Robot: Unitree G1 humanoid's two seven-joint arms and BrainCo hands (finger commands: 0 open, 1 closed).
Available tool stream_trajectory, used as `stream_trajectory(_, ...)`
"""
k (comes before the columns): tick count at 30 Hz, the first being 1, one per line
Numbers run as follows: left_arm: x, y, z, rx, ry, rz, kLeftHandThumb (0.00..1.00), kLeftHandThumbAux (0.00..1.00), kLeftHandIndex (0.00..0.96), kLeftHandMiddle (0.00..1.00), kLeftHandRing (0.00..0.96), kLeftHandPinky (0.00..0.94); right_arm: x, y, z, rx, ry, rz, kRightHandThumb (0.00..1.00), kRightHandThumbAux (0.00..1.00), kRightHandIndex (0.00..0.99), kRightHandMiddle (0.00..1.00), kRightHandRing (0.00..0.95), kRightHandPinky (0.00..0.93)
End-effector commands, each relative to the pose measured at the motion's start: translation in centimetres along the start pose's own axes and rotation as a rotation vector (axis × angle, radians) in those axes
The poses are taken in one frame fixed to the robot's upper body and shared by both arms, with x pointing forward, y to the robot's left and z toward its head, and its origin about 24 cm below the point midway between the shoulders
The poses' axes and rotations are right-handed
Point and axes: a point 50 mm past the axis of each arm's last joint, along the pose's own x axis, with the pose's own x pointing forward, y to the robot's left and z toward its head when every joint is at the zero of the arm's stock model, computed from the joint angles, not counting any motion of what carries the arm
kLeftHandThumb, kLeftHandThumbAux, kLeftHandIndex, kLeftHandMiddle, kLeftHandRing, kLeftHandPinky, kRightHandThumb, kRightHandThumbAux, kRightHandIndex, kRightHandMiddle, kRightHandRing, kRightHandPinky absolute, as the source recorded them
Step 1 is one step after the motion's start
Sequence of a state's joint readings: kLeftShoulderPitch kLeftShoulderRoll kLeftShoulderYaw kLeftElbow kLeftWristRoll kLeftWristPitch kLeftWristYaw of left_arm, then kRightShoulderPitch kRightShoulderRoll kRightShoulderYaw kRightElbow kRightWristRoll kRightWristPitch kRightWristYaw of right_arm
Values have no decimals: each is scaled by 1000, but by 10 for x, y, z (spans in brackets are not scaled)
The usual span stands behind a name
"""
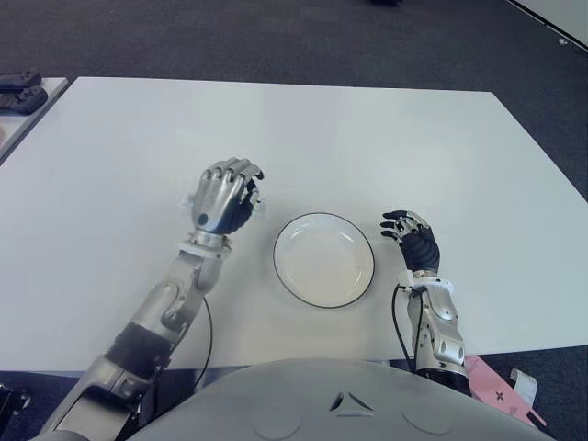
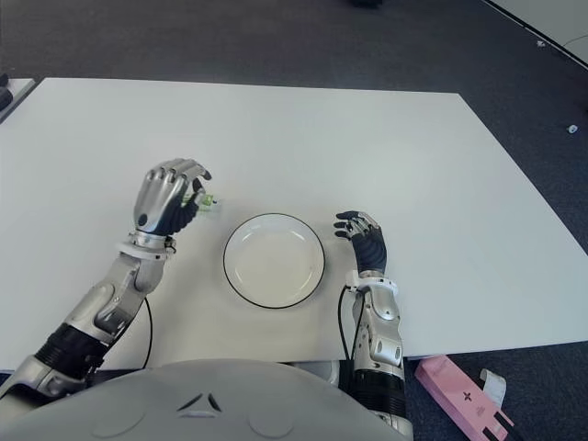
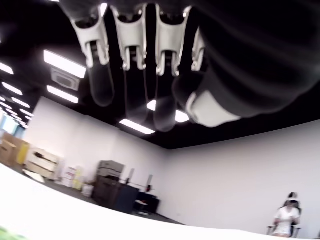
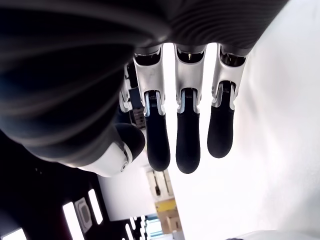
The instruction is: Put the toothpaste on the table into the plate.
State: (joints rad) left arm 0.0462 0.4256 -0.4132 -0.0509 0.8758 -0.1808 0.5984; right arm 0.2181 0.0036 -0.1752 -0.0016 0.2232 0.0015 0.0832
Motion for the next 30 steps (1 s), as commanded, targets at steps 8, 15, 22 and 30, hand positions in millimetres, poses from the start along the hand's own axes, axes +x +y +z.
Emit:
stream_trajectory(8,-11,-4,23,-139,-231,-66,721,705,441,895,888,893,2,2,-1,15,-4,7,713,732,422,443,465,471)
stream_trajectory(15,-7,-4,24,-154,-305,-98,723,703,442,896,897,899,2,2,-2,23,-5,19,713,732,423,443,462,468)
stream_trajectory(22,1,0,-8,-10,-250,-324,706,701,442,861,864,848,2,2,-2,28,-7,21,712,731,422,442,459,465)
stream_trajectory(30,11,2,-47,131,-143,-530,699,696,437,754,732,671,2,2,-2,31,-1,2,713,731,422,442,462,471)
